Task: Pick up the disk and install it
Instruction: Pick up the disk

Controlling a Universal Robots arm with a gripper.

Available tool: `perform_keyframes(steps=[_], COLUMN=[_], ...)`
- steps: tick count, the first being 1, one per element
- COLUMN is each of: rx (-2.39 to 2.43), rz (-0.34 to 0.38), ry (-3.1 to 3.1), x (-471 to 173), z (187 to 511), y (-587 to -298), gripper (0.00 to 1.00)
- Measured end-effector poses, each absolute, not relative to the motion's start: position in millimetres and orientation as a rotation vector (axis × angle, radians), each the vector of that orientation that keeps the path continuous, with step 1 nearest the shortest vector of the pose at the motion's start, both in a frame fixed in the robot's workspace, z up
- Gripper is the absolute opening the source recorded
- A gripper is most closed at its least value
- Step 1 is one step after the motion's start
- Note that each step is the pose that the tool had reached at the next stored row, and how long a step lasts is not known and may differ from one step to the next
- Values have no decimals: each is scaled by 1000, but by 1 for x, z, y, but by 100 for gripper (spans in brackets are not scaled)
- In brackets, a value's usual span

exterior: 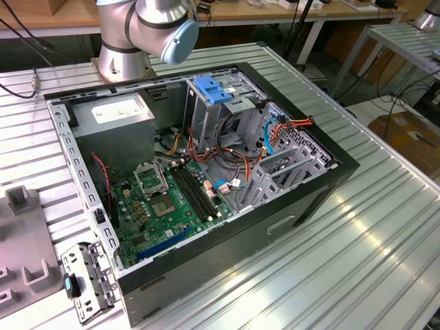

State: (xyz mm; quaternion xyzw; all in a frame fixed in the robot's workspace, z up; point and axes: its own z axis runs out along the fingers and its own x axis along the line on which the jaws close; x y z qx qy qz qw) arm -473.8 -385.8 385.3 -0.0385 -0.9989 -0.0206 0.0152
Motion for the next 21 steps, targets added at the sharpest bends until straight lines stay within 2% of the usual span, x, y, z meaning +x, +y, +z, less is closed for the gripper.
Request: perform_keyframes(steps=[21], rx=[259], rz=[-57], ry=[-3099], x=[-469], z=[384], y=[-384], gripper=[11])
